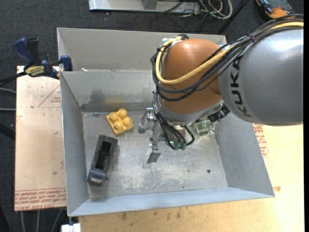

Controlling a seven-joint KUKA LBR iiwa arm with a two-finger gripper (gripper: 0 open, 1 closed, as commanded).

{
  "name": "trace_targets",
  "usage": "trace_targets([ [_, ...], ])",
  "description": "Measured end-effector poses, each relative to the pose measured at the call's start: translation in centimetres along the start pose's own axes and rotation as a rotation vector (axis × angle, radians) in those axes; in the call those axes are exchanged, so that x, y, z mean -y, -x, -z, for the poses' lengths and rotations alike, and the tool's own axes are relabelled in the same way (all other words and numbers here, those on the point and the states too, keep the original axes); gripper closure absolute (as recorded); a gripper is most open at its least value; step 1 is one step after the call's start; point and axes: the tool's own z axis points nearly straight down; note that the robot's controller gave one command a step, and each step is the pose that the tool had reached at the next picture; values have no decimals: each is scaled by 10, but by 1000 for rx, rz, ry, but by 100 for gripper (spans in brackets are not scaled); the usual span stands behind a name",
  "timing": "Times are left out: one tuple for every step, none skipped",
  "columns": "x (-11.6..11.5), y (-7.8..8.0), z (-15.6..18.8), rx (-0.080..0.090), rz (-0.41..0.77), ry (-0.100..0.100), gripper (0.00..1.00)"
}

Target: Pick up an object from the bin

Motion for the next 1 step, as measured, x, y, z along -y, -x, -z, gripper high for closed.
trace_targets([
  [1,2,4,8,-4,1,0],
])
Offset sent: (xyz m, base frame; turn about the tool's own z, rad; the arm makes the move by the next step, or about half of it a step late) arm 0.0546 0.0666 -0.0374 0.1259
